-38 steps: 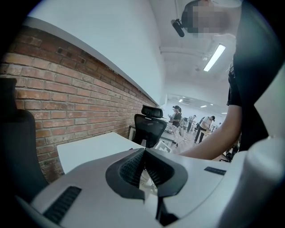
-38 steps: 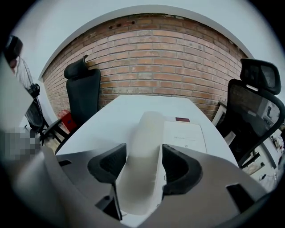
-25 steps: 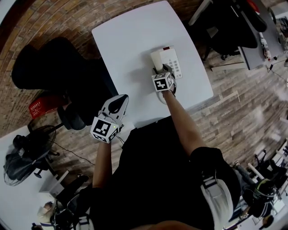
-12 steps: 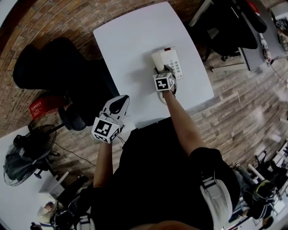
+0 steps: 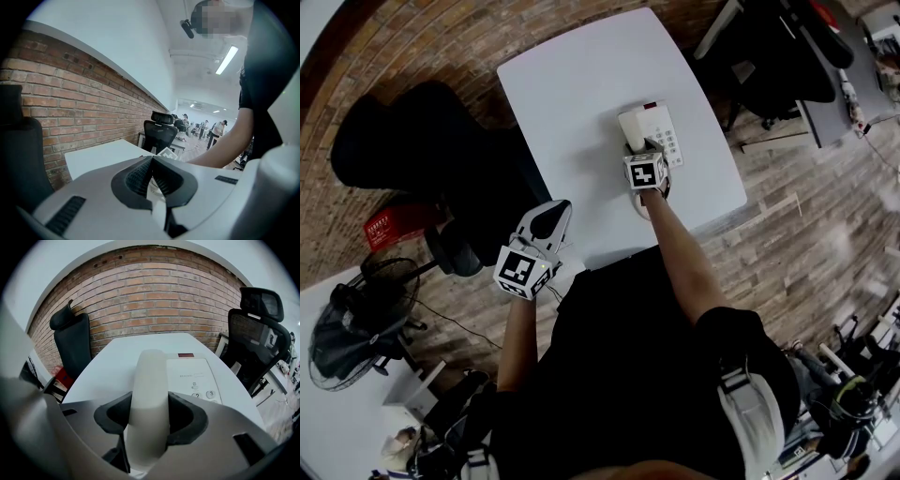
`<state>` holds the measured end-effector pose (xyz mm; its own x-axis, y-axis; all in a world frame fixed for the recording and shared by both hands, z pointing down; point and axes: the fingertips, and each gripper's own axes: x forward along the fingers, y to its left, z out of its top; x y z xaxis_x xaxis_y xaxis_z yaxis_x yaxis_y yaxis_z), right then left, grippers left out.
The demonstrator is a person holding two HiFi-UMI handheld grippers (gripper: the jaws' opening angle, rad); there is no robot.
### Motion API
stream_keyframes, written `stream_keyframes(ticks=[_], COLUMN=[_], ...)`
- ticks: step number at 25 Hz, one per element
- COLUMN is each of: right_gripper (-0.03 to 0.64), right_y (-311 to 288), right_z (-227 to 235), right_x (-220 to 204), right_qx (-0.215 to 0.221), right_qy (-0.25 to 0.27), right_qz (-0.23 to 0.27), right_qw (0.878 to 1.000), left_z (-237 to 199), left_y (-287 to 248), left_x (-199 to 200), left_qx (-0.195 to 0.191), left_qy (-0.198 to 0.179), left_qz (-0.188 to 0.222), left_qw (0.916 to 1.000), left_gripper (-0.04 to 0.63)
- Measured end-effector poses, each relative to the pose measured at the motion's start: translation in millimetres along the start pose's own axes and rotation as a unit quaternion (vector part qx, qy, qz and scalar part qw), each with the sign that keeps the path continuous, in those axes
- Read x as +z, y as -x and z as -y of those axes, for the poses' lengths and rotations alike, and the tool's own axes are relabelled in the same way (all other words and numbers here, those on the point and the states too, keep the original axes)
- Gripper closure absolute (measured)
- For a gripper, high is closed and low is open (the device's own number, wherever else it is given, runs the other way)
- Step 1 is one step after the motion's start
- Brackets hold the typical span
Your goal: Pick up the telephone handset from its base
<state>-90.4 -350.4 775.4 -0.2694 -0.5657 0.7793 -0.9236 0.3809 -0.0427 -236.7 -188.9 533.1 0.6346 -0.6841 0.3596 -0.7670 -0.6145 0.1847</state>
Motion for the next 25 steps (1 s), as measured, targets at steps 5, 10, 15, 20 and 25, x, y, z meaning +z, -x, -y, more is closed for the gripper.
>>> stream_keyframes(ticks=[5,10,15,20,25], right_gripper=[0.413,0.413,0.413,0.412,0.411], right_y=[3,8,19,32,47], right_z=[-1,4,5,5,5], right_x=[-1,-1,3,3,0], right_qx=[-0.002,-0.007,-0.012,-0.016,-0.027], right_qy=[0.006,0.011,0.014,0.013,0.015], right_qz=[0.002,0.005,0.014,0.021,0.03], right_qw=[1.0,1.0,1.0,1.0,0.999], left_z=[0,0,2,6,12], left_y=[3,5,10,17,28], left_x=[1,1,2,2,-1], left_qx=[0.001,0.0,0.0,-0.003,-0.006], left_qy=[-0.001,0.0,0.0,0.0,-0.003], left_qz=[0.002,0.007,0.014,0.025,0.035], left_qw=[1.0,1.0,0.9999,0.9997,0.9994], left_gripper=[0.577,0.577,0.577,0.577,0.577])
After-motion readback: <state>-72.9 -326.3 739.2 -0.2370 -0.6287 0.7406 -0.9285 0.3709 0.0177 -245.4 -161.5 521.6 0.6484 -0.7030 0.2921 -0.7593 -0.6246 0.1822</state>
